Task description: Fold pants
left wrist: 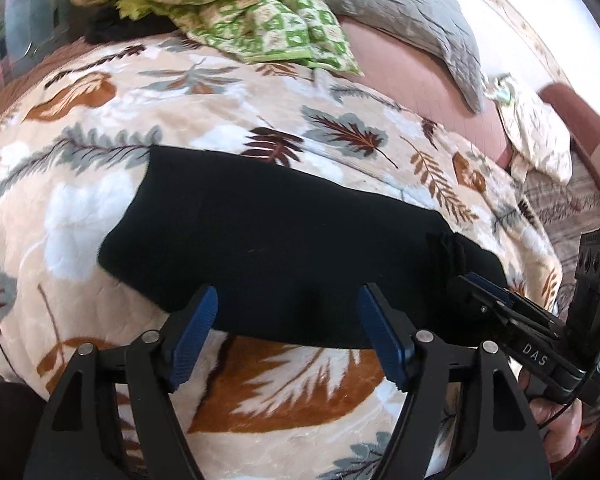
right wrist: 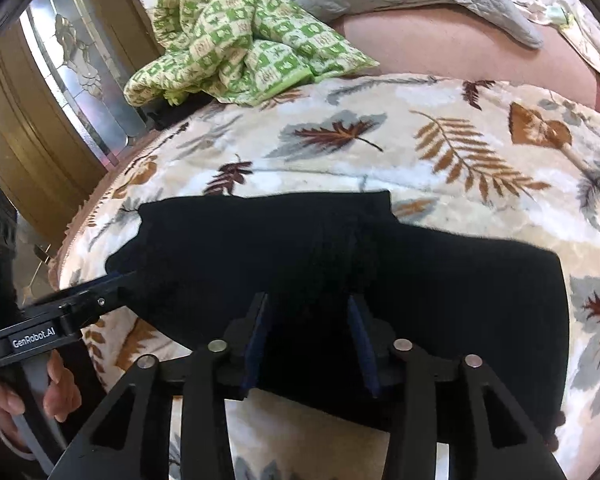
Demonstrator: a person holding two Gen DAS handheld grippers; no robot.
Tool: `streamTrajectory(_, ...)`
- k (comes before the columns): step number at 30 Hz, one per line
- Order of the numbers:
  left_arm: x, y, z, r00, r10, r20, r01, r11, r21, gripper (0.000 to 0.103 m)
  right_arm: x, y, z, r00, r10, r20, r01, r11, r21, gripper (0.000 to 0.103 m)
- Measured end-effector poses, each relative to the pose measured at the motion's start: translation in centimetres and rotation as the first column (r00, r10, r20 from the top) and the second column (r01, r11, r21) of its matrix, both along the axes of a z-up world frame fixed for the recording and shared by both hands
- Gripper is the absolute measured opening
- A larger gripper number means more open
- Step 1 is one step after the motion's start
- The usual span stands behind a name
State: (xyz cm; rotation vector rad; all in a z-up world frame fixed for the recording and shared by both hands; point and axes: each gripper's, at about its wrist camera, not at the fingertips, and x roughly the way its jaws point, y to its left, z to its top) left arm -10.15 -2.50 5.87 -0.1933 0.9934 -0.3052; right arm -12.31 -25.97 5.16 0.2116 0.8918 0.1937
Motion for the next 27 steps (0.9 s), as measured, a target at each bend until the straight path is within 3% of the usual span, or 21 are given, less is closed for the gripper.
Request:
streamTrajectory(5,-0.6,3.0,-0.1,0.995,0.101,-0.021,-0.102,0.993,-0.057,0.078,0.8,0.9,0.9,0.999,0.027,0.018,-0.027,1.0,0.015,0.043)
streamTrajectory(10,-0.8,5.2,-1.0,0.979,0.198,-0.055,-0.202,0.977,-0.073,0.078,3.4,3.7,1.3,0.992,0.117,0.041,-0.119,0.992,0.036,0.065)
streamTrajectory(15,-0.4,6.4,-2.1,0.964,0.256,-0.078,-0.262,0.962,-0.082,0.078,6.5,6.8,1.7,0.979,0.199,0.042,-0.2,0.979,0.042,0.076)
streamTrajectory(20,0.2,7.0,-3.2,0.957,0.276,-0.092,-0.284,0.954,-0.098,0.079,10.0,11.3,1.5,0.952,0.304,0.034,-0.304,0.953,-0.004,0.08)
streamTrajectory(25,0.8,7.3,-3.5,0.958,0.28,-0.061,-0.285,0.951,-0.123,0.087,13.9,16.3,0.1,0.908,0.419,-0.004,-0.418,0.907,-0.053,0.082)
streamTrajectory(27,1.0,7.3,-3.7,0.96,0.276,-0.052,-0.281,0.949,-0.143,0.095,15.1,17.9,-0.8,0.893,0.45,-0.021,-0.451,0.891,-0.058,0.082)
